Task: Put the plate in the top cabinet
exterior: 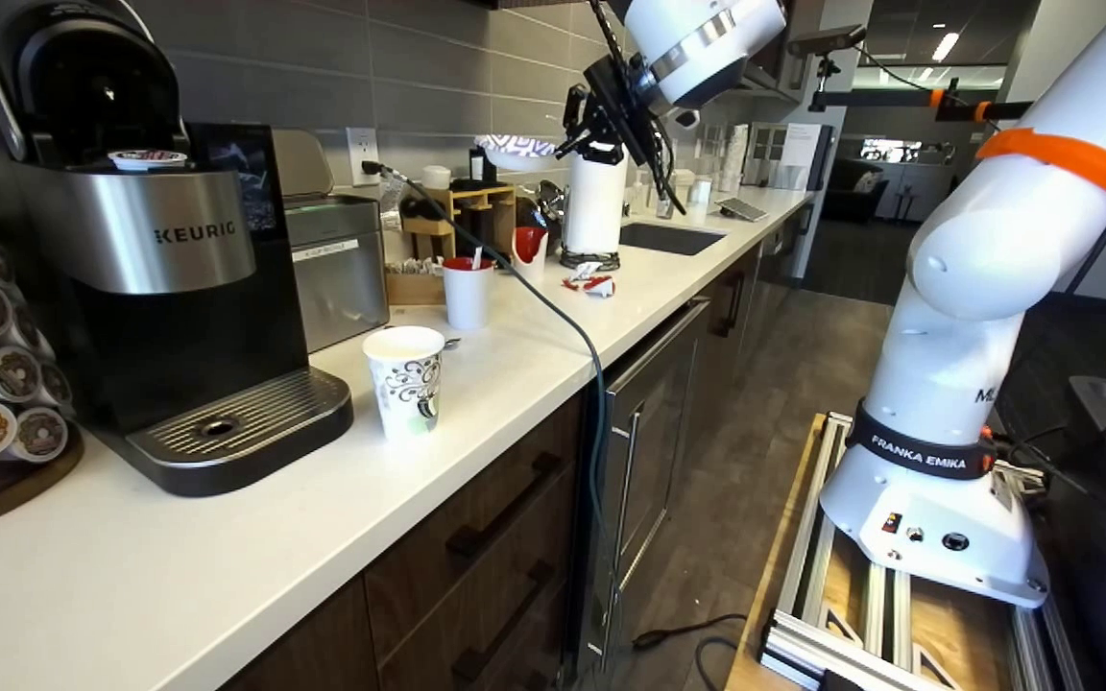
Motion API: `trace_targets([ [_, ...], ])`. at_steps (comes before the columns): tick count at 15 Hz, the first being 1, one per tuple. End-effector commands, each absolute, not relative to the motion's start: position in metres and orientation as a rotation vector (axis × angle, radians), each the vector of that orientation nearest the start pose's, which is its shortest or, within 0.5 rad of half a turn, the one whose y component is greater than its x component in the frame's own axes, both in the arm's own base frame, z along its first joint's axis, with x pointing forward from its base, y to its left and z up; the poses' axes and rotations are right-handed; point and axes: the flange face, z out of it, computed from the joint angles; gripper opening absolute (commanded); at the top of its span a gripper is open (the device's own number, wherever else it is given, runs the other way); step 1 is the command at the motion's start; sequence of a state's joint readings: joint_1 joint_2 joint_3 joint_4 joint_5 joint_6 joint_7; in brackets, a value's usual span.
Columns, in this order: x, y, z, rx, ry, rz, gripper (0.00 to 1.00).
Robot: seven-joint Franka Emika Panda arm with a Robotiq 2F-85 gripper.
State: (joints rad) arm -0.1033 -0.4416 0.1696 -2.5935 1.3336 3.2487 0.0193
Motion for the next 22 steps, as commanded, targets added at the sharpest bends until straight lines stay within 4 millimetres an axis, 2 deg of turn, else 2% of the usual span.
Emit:
trace_targets([
  [1, 0.4, -0.093, 0.478, -1.9, 1.524, -1.117, 0.01],
  [3, 0.395, -0.105, 0.494, -1.905, 1.556, -1.104, 0.01],
  [6, 0.384, -0.114, 0.542, -1.874, 1.591, -1.106, 0.01],
  [9, 0.365, -0.115, 0.605, -1.828, 1.607, -1.11, 0.01],
  [13, 0.322, -0.111, 0.704, -1.75, 1.636, -1.16, 0.01],
  [14, 0.314, -0.111, 0.723, -1.741, 1.644, -1.166, 0.01],
  [15, 0.329, -0.114, 0.696, -1.769, 1.614, -1.18, 0.03],
  [16, 0.32, -0.113, 0.715, -1.752, 1.618, -1.188, 0.03],
  [17, 0.313, -0.112, 0.726, -1.741, 1.613, -1.196, 0.03],
  [20, 0.311, -0.111, 0.726, -1.74, 1.615, -1.192, 0.01],
  [22, 0.314, -0.117, 0.743, -1.76, 1.602, -1.255, 0.01],
])
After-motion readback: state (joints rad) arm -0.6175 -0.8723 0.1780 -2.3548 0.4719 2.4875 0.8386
